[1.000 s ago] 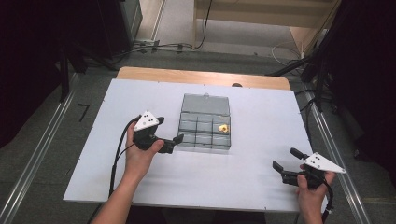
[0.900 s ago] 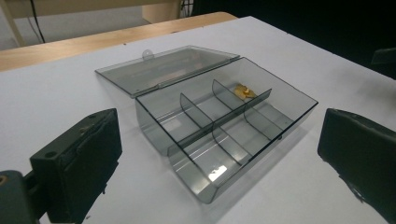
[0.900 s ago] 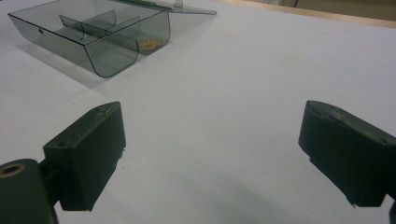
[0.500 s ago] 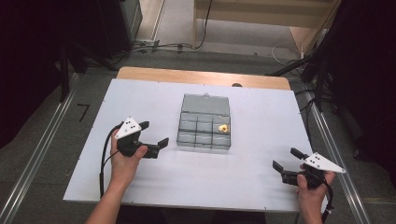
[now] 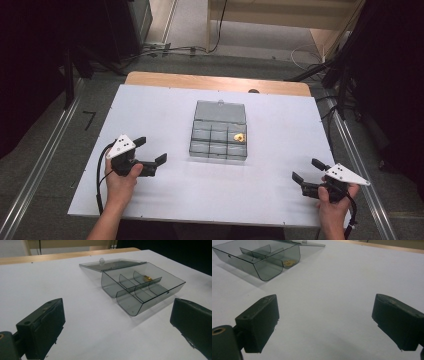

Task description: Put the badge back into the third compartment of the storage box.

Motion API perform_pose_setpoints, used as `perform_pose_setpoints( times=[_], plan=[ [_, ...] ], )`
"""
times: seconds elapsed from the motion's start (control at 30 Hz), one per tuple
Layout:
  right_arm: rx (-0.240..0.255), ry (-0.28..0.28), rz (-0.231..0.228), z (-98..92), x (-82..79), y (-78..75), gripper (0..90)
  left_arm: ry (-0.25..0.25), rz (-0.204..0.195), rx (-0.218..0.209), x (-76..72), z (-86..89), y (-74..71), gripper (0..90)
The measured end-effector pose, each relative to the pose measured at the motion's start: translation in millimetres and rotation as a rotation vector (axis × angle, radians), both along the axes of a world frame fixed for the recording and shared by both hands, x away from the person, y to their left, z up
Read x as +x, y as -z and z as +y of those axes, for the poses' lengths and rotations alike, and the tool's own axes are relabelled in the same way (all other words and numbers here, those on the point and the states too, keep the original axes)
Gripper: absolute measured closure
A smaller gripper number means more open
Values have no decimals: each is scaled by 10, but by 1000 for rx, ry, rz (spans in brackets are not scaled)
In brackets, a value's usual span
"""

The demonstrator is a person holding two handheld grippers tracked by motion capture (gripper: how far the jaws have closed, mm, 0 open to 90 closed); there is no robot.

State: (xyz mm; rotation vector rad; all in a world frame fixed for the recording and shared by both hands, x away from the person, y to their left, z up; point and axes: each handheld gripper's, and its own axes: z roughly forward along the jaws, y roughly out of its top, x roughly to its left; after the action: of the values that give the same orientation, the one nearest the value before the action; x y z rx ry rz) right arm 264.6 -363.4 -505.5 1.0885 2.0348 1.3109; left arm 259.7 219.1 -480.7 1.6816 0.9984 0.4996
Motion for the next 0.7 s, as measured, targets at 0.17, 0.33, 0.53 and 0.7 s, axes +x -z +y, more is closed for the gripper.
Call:
perform_pose_setpoints(
  times=[0.17,0.33,0.53,0.7],
  plan=[
    [-3,5,-2,-3,1,1,59,-13,2,-2,-72,109,68,1],
    [-3,9,0,1,1,2,59,-31,17,27,-132,224,173,1],
    [-8,10,3,6,3,2,59,-67,36,9,-250,405,257,1],
    [-4,10,-1,-3,3,2,59,-92,20,9,-348,523,264,1]
  ],
)
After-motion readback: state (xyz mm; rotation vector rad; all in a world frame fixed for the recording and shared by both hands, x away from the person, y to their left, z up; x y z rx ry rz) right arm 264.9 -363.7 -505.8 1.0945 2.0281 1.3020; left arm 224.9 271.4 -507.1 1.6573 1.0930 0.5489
